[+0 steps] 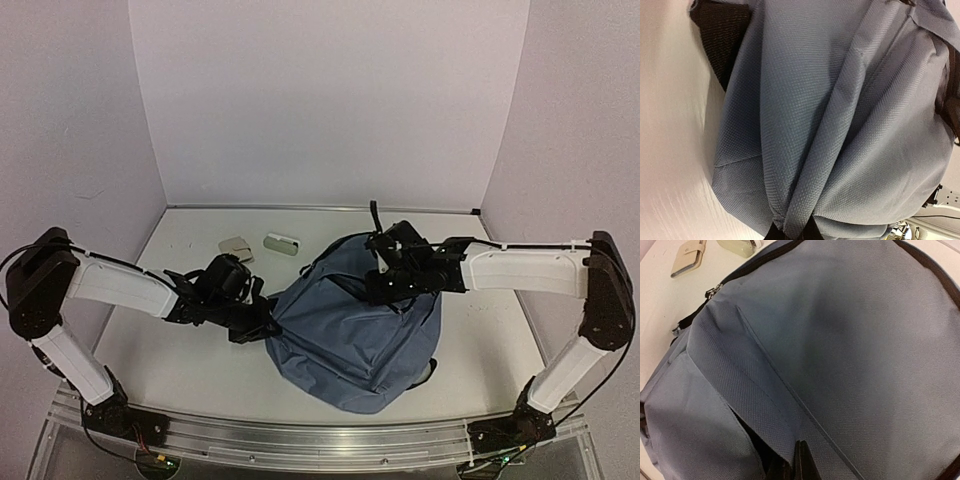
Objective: Pack the student bag
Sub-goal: Adjust the student bag at the center of the board.
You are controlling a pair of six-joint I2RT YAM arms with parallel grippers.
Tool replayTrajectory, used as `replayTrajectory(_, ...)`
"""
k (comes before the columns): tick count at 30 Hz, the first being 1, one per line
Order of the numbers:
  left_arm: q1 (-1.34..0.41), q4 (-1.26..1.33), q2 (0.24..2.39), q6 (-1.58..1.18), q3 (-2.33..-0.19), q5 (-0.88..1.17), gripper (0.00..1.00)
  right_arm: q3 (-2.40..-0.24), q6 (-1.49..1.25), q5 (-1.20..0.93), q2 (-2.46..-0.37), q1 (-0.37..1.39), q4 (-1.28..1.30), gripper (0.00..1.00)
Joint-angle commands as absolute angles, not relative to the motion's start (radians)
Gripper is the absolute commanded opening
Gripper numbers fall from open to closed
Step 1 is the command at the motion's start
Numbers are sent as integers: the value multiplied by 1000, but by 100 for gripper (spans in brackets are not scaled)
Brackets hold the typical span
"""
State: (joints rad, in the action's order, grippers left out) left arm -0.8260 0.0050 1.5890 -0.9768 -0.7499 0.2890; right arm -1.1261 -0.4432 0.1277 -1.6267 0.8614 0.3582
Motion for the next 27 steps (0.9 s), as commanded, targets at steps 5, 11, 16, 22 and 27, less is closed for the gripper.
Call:
replayTrajectory(5,-671,-54,1702,-773,-971,226,0,-1034,-685,32,-1508,947,371,0)
replayTrajectory(11,-618,-103,1774,-718,-1098,289,13,-1017,-816,103,-1433,949,375,25)
replayTrajectory(16,-620,-145,1705,-718,-1079,259,47,-1053,-825,81,-1361,950,382,45)
replayTrajectory(22,-622,-149,1547,-763,-973,246,63,-1092,-804,-63,-1333,965,388,44)
replayTrajectory(27,-642,-139,1461,-799,-922,267,66,-1094,-805,-160,-1400,971,380,46)
